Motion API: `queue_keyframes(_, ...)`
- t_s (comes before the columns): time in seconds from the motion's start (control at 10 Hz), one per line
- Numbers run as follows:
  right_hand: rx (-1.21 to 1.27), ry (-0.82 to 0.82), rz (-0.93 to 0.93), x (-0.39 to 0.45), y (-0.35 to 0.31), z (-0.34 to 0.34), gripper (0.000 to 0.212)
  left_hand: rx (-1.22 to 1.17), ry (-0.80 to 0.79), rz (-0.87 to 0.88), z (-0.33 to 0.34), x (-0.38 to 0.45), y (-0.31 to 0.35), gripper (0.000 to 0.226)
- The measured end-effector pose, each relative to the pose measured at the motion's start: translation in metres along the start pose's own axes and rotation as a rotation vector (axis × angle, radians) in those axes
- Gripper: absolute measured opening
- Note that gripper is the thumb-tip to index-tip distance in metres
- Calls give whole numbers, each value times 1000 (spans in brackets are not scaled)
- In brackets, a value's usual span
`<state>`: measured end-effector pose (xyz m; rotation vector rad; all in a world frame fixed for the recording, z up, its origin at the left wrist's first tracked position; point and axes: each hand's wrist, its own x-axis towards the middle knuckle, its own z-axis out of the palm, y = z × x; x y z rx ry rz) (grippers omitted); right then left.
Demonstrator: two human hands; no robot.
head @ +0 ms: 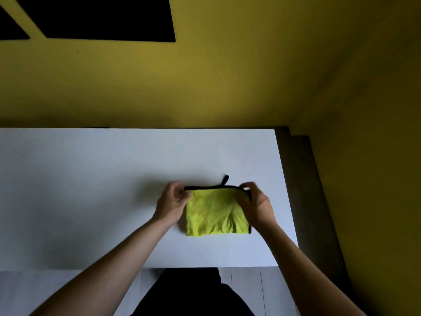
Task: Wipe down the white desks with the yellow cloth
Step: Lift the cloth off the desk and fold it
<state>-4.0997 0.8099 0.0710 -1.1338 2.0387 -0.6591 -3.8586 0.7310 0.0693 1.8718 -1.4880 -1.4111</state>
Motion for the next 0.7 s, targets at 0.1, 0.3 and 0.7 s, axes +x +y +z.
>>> queue_keyframes(0.1,-429,87,-130,6,7,10,39,413,63,245,3,3,-3,47)
queue_keyframes(0.3,-564,-147,-399,-31,57,38,44,1019,-332,487,38,-29,-46,51)
queue_keyframes(0.7,-612,-185,-304,-27,42,35,57,1009,-333,473,23,-30,-34,55)
